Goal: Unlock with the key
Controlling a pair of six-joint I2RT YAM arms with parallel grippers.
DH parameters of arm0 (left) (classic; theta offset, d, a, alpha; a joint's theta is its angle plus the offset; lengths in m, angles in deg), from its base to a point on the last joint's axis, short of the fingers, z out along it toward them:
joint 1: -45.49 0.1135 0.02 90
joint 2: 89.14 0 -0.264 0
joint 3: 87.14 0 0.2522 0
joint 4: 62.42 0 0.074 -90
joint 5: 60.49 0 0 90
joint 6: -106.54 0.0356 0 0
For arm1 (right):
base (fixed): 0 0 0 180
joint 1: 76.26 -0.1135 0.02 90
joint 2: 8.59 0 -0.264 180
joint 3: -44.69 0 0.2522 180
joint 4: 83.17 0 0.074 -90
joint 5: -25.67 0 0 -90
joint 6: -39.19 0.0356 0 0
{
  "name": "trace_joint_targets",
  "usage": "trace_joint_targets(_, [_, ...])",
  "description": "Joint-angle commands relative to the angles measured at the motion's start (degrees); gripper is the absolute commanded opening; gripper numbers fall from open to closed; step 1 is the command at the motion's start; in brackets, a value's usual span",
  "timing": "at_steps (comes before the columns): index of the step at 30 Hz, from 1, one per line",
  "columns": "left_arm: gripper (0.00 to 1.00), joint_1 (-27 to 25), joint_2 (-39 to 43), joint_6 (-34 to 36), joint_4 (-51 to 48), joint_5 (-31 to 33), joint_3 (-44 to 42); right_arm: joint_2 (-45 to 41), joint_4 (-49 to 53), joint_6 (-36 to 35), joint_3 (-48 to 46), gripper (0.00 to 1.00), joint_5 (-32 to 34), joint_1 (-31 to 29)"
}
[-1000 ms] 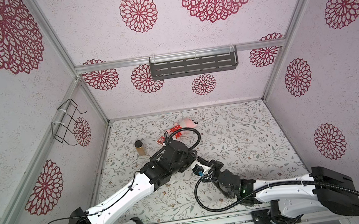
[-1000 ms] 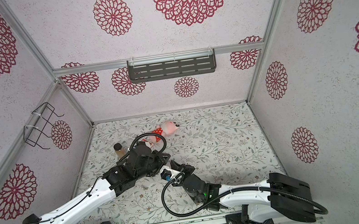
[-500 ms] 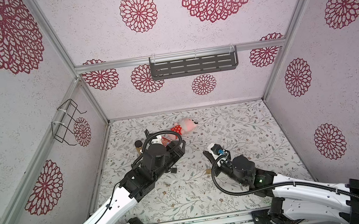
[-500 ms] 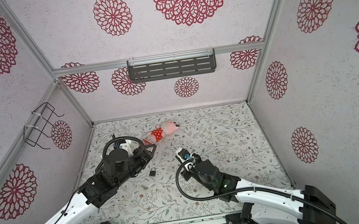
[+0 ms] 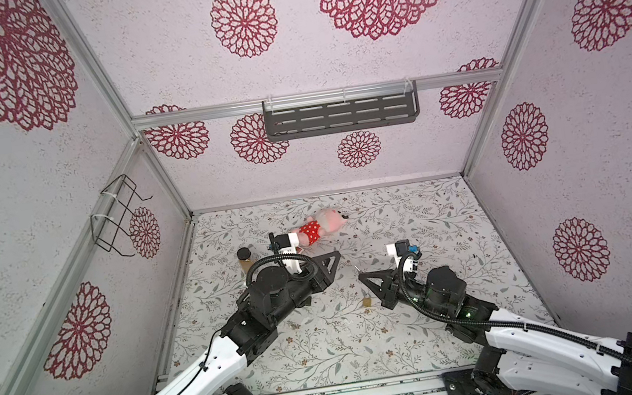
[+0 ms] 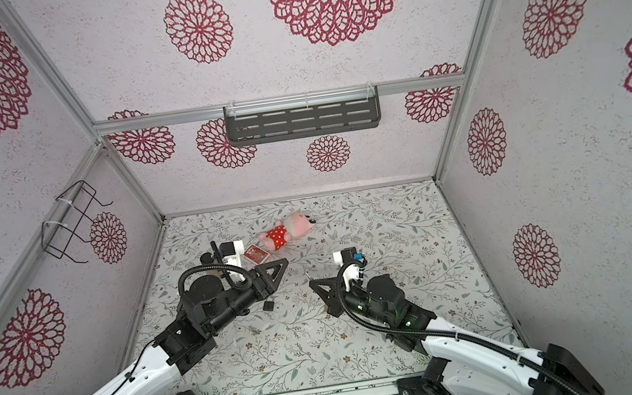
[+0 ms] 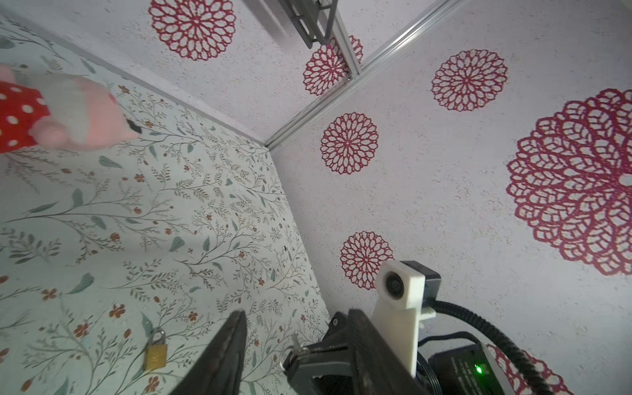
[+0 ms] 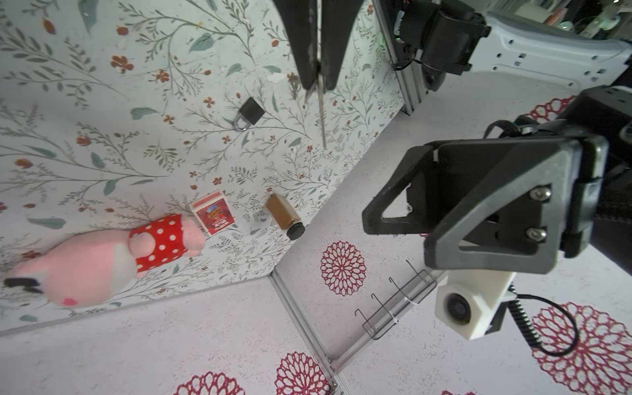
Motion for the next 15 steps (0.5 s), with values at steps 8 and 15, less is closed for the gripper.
trace_joint_targets(8, [0.44, -0.03, -6.67, 1.42, 5.04, -8.45, 2.96, 1.48, -10.45, 8.0, 1.8, 0.0, -5.66, 1.31])
trace_joint_targets(15, [0.32, -0.45, -8.49, 0.7, 8.0, -9.62, 2.99, 2.74, -15.6, 12.2, 0.74, 0.0, -7.08, 3.15])
